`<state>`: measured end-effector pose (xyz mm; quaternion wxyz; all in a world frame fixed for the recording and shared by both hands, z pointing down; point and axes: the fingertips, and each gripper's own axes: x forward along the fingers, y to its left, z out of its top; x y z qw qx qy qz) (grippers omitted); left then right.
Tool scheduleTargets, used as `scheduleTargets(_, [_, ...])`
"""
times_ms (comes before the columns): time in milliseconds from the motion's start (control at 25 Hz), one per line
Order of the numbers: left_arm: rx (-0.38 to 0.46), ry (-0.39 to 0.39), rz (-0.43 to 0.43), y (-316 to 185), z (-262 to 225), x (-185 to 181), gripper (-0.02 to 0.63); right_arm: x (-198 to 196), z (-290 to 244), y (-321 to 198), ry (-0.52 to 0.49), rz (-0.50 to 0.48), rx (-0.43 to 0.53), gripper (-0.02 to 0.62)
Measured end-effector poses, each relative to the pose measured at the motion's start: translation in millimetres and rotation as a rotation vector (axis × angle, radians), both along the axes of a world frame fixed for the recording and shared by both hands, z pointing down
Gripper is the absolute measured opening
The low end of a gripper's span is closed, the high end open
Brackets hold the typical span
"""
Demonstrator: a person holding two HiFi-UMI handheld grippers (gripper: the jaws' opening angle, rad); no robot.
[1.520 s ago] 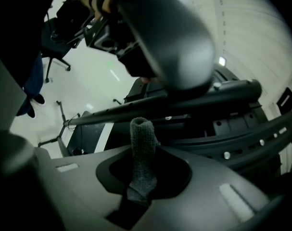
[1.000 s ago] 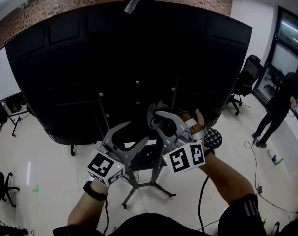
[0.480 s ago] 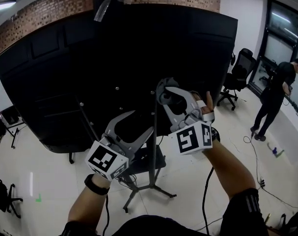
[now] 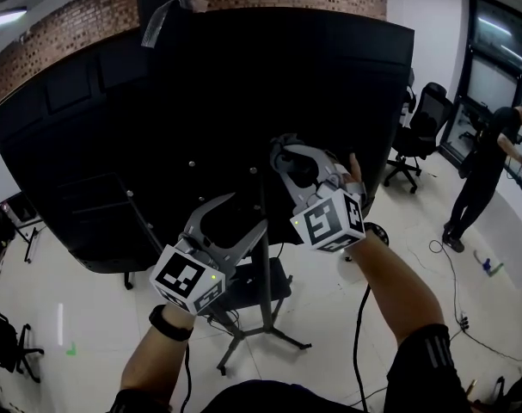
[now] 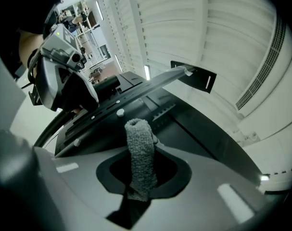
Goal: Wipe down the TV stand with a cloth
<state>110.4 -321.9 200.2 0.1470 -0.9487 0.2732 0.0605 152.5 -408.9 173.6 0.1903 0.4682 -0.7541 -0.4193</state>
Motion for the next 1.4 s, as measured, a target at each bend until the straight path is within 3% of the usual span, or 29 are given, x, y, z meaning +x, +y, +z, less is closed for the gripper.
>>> scheduleTargets(440, [0.012,-0.014,0.079,8.2,-0.8,47.3,0.261,97.1,-0.7,-10.2,-0.088,0.145,-0.026,0.054])
scheduleTargets(760, [0.000,-0.014,0.110,8.4,10.1,64.1,0.261,132.8,-4.4,-8.7,-0.133,0.218,-0.021,0.054])
scheduleTargets(880, [-0.007,-0.007,0.095,9.4,8.0,58.6,0.261,115.3,-10.0,6.4,-0.151,0.147,-0.003,0.054])
scheduleTargets(1120, [-0.034,0.004,0.036,3.8,18.0,36.3,0.259,35.5,18.0,19.7,-0.126,-0.061,-0.043,0.052])
scheduleTargets(1400, [-0.049,-0.007,-0.021,2.5,32.0,19.9,0.258,-4.8,55.5,3.8,-0.144,-0.145,-0.120,0.052])
